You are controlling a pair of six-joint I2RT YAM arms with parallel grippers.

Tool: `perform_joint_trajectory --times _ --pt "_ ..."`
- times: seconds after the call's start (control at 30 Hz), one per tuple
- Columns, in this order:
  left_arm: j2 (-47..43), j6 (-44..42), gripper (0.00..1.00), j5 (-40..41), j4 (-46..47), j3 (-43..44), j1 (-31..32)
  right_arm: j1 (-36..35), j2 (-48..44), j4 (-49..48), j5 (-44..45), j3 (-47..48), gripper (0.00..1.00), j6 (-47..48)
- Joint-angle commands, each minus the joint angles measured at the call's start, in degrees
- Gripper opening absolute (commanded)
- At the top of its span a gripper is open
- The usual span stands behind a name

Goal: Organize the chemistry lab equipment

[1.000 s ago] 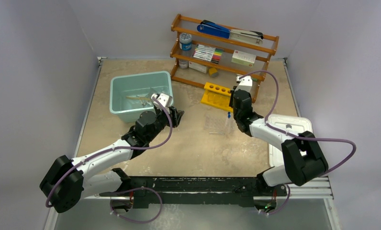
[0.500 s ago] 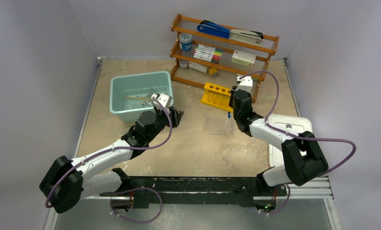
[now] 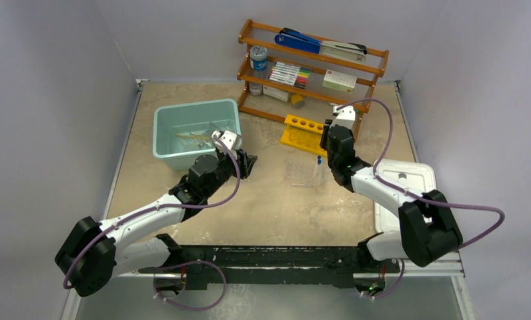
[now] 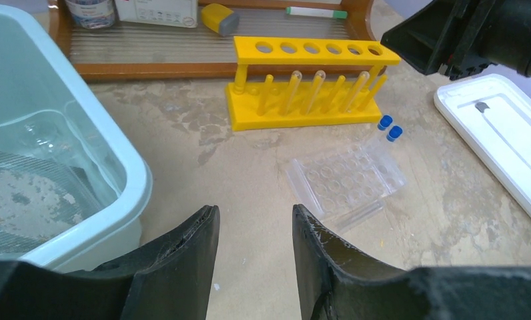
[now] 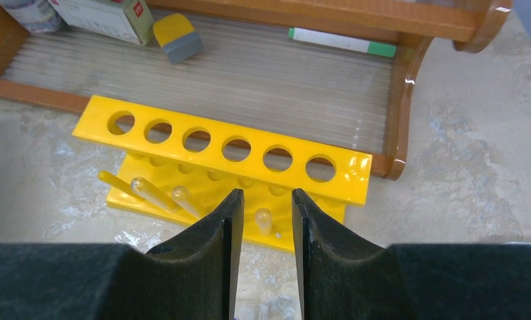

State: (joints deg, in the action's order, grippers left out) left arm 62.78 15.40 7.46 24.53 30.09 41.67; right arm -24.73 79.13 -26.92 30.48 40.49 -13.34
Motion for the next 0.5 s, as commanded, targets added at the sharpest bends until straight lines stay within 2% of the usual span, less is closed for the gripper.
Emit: perform_joint_trajectory --times 0.0,0.07,0.13,0.2,0.33,0.47 --pt "0.96 0.43 0.43 -5.48 2.60 1.49 1.08 0.12 -5.70 0.16 0.53 -0.41 0.35 -0.78" --pt "1.72 -0.70 0.41 -4.55 3.64 1.21 5.47 0.12 -6.89 0.95 0.15 -0.41 0.35 -1.48" --pt "3.08 -3.48 0.40 0.48 4.46 1.64 12.00 0.12 -7.83 1.76 -0.42 -0.18 0.35 -2.48" --pt "7.09 -4.05 0.40 0.97 4.62 3.67 16.32 0.12 -8.46 2.31 -1.12 0.00 0.35 -3.27" --pt "17.31 -4.29 0.40 -5.12 3.59 8.88 18.32 0.12 -9.67 4.16 -1.33 0.91 0.35 -3.40" --pt "24.88 -2.75 0.40 -6.12 5.59 10.63 18.42 0.12 -11.84 5.23 -0.91 0.55 0.35 -2.56"
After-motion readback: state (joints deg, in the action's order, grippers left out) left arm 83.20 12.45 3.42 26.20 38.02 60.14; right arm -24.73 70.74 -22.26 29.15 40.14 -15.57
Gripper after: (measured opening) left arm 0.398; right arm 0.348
